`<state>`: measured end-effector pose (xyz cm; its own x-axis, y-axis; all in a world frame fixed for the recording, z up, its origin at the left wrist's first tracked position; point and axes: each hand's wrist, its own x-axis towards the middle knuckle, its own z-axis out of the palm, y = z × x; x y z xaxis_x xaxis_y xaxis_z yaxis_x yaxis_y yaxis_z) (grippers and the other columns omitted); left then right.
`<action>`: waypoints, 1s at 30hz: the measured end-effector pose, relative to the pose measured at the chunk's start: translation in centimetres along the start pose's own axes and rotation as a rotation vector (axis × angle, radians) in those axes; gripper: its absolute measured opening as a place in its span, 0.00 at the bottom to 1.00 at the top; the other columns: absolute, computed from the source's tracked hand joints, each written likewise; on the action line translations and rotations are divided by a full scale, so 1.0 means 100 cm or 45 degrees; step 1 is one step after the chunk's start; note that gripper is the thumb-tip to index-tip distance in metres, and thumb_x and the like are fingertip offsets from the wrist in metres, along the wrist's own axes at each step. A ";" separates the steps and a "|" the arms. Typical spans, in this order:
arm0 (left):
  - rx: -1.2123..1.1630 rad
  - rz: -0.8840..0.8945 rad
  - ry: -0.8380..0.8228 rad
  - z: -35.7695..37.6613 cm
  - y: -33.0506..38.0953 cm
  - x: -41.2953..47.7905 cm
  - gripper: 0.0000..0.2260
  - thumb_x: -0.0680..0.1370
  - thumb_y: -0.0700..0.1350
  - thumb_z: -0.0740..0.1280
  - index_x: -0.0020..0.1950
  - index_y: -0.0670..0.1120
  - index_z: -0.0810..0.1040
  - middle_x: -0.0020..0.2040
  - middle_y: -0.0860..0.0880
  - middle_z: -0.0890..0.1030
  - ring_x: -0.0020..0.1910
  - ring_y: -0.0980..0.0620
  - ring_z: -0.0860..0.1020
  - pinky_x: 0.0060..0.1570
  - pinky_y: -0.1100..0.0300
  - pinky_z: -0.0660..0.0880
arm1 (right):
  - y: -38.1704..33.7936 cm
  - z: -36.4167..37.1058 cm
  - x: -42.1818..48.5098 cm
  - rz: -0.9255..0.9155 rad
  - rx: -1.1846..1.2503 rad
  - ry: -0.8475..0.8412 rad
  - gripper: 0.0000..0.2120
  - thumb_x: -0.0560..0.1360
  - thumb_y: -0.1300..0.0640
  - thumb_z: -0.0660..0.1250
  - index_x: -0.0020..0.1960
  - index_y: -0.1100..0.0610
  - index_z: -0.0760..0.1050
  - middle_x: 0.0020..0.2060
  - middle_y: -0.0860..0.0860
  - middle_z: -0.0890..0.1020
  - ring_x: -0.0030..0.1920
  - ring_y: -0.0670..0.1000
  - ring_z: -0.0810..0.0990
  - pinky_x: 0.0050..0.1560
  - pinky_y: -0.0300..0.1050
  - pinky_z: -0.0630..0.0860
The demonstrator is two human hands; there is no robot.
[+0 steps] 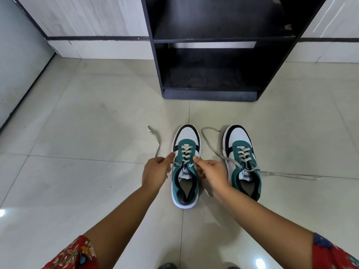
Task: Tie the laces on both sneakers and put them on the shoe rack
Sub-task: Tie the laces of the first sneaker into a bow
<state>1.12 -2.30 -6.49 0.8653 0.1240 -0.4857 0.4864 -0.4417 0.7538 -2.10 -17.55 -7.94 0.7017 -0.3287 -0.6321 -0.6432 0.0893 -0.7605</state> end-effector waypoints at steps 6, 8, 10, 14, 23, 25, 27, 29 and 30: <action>-0.449 0.023 -0.125 0.012 0.016 -0.010 0.08 0.78 0.43 0.61 0.41 0.42 0.75 0.37 0.49 0.76 0.37 0.55 0.74 0.39 0.63 0.67 | -0.019 0.006 -0.012 0.045 0.152 -0.238 0.01 0.75 0.62 0.64 0.46 0.58 0.73 0.30 0.49 0.73 0.25 0.42 0.73 0.19 0.28 0.65; -0.449 0.224 -0.216 0.010 0.017 -0.011 0.11 0.81 0.44 0.57 0.47 0.41 0.76 0.45 0.49 0.79 0.46 0.56 0.76 0.46 0.66 0.70 | -0.027 0.003 -0.015 -0.142 0.078 -0.334 0.06 0.78 0.60 0.59 0.52 0.59 0.74 0.31 0.48 0.74 0.23 0.37 0.73 0.23 0.27 0.65; -0.349 0.533 -0.326 0.006 0.013 -0.011 0.13 0.82 0.44 0.54 0.59 0.42 0.75 0.57 0.47 0.79 0.57 0.59 0.76 0.54 0.72 0.69 | -0.032 0.001 -0.017 -0.399 -0.172 -0.432 0.09 0.79 0.58 0.56 0.54 0.56 0.75 0.32 0.48 0.75 0.27 0.39 0.73 0.32 0.31 0.67; 0.044 0.941 -0.467 -0.002 0.006 -0.010 0.13 0.81 0.47 0.51 0.58 0.48 0.73 0.51 0.51 0.79 0.52 0.59 0.76 0.52 0.57 0.72 | -0.038 -0.005 -0.017 -0.896 -0.935 -0.434 0.10 0.78 0.51 0.59 0.41 0.54 0.73 0.29 0.48 0.72 0.33 0.50 0.71 0.35 0.47 0.67; 0.381 1.274 -0.160 -0.004 -0.005 0.001 0.13 0.80 0.46 0.53 0.55 0.41 0.72 0.50 0.46 0.76 0.49 0.53 0.74 0.48 0.62 0.72 | -0.031 -0.010 -0.030 -1.023 -0.959 -0.419 0.14 0.76 0.49 0.60 0.37 0.56 0.71 0.32 0.50 0.74 0.39 0.53 0.72 0.42 0.52 0.72; 0.189 1.063 -0.242 -0.004 -0.001 -0.003 0.13 0.80 0.48 0.52 0.49 0.41 0.71 0.40 0.57 0.76 0.37 0.59 0.73 0.38 0.65 0.69 | -0.034 -0.009 -0.031 -1.009 -0.943 -0.419 0.10 0.78 0.49 0.58 0.41 0.53 0.70 0.29 0.47 0.72 0.36 0.53 0.72 0.39 0.52 0.71; 0.101 0.939 -0.346 -0.002 0.003 -0.005 0.09 0.80 0.46 0.52 0.42 0.47 0.67 0.31 0.59 0.73 0.29 0.58 0.68 0.31 0.67 0.63 | -0.039 -0.008 -0.034 -1.031 -1.031 -0.438 0.09 0.78 0.48 0.57 0.48 0.51 0.72 0.28 0.46 0.70 0.34 0.51 0.71 0.35 0.48 0.69; 0.103 0.967 -0.386 -0.002 0.004 -0.005 0.09 0.80 0.44 0.52 0.41 0.52 0.66 0.32 0.59 0.73 0.30 0.58 0.68 0.32 0.68 0.63 | -0.043 -0.009 -0.032 -1.032 -1.093 -0.441 0.09 0.78 0.48 0.58 0.45 0.50 0.73 0.26 0.44 0.68 0.34 0.50 0.70 0.34 0.45 0.65; 0.121 1.000 -0.362 -0.003 0.004 -0.004 0.09 0.81 0.45 0.52 0.42 0.51 0.67 0.34 0.58 0.72 0.33 0.57 0.68 0.35 0.67 0.64 | -0.044 -0.010 -0.031 -1.035 -1.100 -0.433 0.09 0.78 0.48 0.58 0.40 0.49 0.71 0.26 0.44 0.68 0.33 0.50 0.69 0.34 0.45 0.65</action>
<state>1.00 -2.23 -5.88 0.8784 -0.4739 0.0619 -0.2677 -0.3805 0.8852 -1.75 -17.84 -2.52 0.9534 0.2742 -0.1260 0.1166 -0.7199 -0.6842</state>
